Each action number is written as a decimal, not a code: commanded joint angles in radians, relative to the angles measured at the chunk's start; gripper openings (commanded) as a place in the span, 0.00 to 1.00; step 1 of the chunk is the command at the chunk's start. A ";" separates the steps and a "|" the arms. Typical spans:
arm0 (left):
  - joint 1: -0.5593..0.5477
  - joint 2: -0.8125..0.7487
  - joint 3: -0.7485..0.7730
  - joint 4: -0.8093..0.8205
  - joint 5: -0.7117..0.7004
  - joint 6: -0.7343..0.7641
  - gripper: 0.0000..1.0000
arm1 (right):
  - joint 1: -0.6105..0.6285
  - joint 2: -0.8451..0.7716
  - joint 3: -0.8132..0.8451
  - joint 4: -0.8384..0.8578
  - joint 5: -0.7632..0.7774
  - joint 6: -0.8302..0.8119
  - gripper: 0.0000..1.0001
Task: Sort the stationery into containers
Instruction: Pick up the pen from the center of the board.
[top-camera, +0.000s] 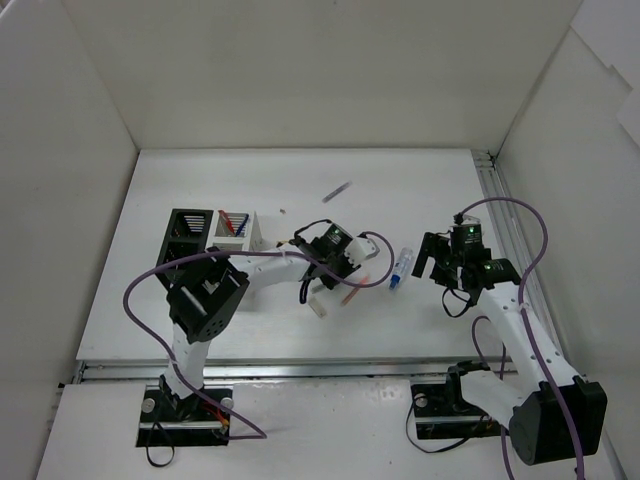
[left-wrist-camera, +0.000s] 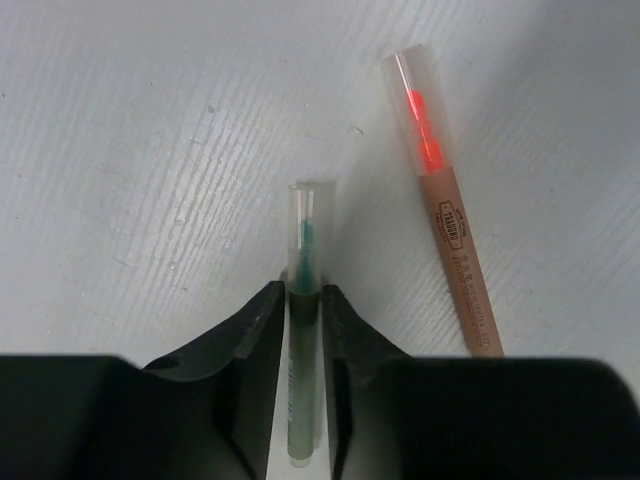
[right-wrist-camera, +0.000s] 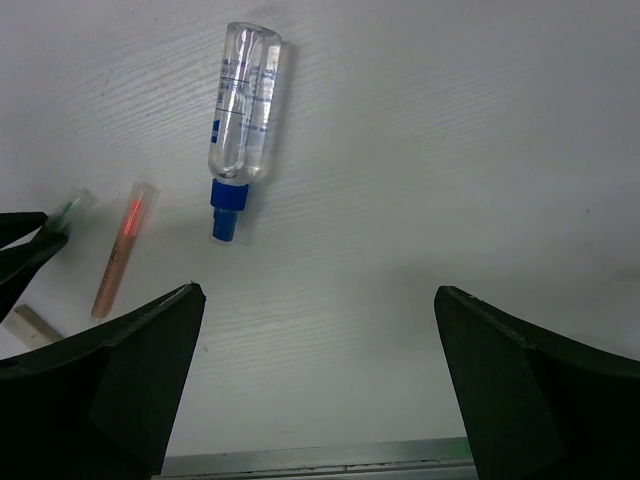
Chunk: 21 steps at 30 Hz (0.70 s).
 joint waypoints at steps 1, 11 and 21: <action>-0.003 0.013 0.034 -0.004 -0.031 0.035 0.16 | -0.011 0.007 0.045 0.011 0.005 -0.009 0.98; 0.155 -0.124 0.041 0.116 -0.137 -0.058 0.00 | -0.013 -0.021 0.053 0.012 -0.004 -0.012 0.98; 0.249 -0.685 -0.321 0.407 -0.347 -0.246 0.00 | -0.016 -0.064 0.046 0.018 -0.019 -0.023 0.98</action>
